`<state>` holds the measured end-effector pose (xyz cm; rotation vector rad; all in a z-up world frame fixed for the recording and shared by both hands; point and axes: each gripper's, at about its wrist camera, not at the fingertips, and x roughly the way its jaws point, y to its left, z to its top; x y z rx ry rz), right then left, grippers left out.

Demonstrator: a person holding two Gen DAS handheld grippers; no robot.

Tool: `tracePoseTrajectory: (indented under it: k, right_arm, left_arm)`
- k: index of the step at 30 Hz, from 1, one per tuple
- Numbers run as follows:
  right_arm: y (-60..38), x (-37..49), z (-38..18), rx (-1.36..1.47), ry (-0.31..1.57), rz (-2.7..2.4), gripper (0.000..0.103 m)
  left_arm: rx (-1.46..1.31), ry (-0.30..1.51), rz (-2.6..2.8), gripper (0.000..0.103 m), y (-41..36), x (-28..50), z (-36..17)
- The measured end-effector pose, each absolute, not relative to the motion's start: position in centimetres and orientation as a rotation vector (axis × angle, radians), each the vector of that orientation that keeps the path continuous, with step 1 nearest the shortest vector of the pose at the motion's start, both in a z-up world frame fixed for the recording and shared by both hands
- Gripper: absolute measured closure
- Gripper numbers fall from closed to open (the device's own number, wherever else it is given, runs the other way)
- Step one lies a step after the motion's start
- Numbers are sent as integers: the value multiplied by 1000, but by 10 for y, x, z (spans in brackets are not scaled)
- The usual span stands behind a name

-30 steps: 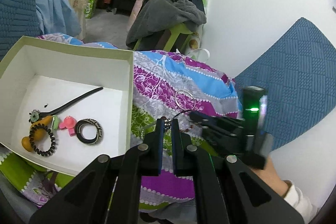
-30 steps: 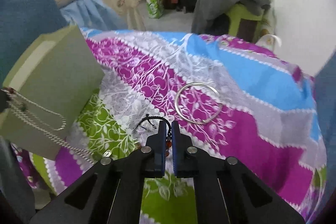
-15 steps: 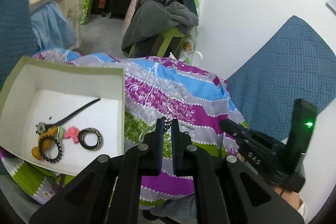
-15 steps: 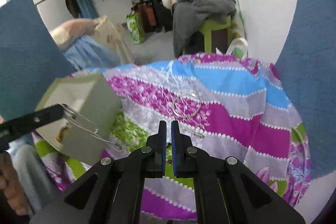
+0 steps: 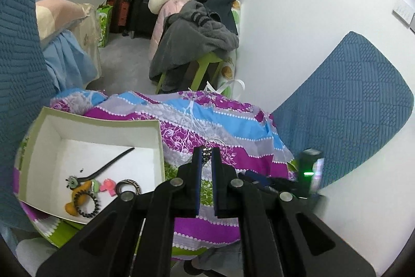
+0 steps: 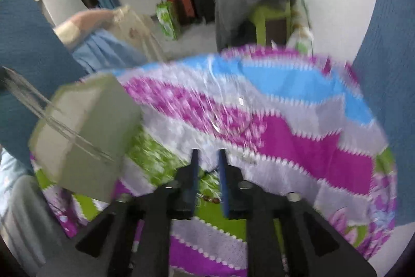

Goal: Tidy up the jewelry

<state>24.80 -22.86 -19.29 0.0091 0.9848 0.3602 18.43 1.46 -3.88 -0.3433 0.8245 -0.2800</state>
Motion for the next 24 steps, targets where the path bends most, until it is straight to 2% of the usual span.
tracePoseTrajectory:
  k: [5, 8, 15, 16, 17, 18, 19, 20, 21, 24]
  right_arm:
    - [-235, 267, -237, 31, 1090, 331, 78]
    - [-231, 267, -241, 31, 1078, 339, 58]
    - [-224, 274, -259, -19, 1097, 316, 58]
    - [-222, 274, -258, -33, 1082, 316, 59]
    - [-219, 273, -259, -67, 1071, 307, 65]
    - [-216, 272, -259, -98, 1061, 312, 74]
    - [-211, 270, -259, -117, 1055, 330, 79]
    - [-208, 269, -259, -114, 1059, 343, 91]
    - [-205, 268, -259, -112, 1064, 351, 97]
    - [-198, 263, -257, -150, 1072, 336, 100]
  left_arm:
    - [-328, 819, -276, 97, 18, 179, -34]
    - [-316, 822, -273, 97, 18, 177, -34]
    - [-316, 826, -261, 97, 20, 177, -37]
    - [-314, 829, -258, 97, 19, 177, -38]
    - [-314, 831, -257, 97, 19, 177, -38]
    - [-315, 832, -256, 97, 19, 177, -39]
    - [-316, 833, -255, 97, 19, 176, -40]
    - [-316, 834, -254, 97, 19, 176, -41]
    - [-315, 839, -254, 97, 19, 176, -42]
    - [-316, 846, -253, 97, 21, 174, -45]
